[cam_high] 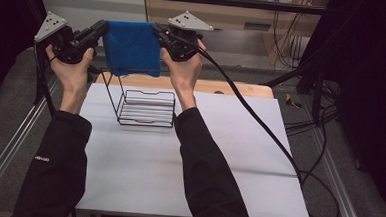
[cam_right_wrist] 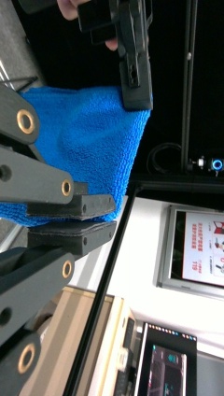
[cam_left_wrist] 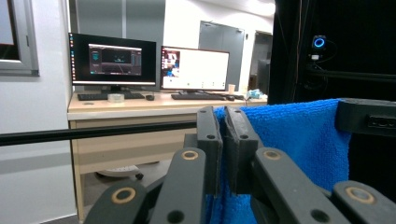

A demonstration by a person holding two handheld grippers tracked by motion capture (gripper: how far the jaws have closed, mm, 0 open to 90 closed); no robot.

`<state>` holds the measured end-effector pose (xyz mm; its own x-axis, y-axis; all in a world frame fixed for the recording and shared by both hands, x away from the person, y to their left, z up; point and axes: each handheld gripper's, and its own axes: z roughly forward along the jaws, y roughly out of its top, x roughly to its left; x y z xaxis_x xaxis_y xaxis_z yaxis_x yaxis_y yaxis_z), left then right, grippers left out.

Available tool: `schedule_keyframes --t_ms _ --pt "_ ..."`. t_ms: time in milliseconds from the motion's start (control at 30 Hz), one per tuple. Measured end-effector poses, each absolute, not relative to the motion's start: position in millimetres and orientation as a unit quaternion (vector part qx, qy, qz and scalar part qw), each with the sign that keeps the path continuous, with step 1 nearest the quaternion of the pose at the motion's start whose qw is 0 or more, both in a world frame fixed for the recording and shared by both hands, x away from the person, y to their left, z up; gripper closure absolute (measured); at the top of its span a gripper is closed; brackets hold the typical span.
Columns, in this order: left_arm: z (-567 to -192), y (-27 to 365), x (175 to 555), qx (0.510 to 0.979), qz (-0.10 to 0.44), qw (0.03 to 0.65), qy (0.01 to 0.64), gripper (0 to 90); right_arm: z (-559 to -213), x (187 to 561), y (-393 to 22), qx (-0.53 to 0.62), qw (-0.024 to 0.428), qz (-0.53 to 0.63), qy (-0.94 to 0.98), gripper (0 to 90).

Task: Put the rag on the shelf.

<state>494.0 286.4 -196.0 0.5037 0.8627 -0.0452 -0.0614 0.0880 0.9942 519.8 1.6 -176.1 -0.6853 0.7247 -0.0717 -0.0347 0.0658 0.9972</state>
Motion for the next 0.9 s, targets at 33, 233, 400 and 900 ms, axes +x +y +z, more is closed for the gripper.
schedule_keyframes --t_ms 33,233,400,900 --pt "-198 287 493 0.576 0.354 0.650 0.348 85.5 -177 519 1 0.260 0.298 0.630 0.668 86.3" --pt "-208 289 486 0.587 0.351 0.644 0.342 85.5 -187 515 0 0.261 0.289 0.624 0.677 86.2" --pt "-218 289 484 0.599 0.349 0.637 0.338 85.5 -194 513 -1 0.260 0.283 0.618 0.686 86.2" --pt "-228 295 474 0.610 0.335 0.636 0.334 85.5 -196 494 -1 0.250 0.273 0.595 0.714 85.8"
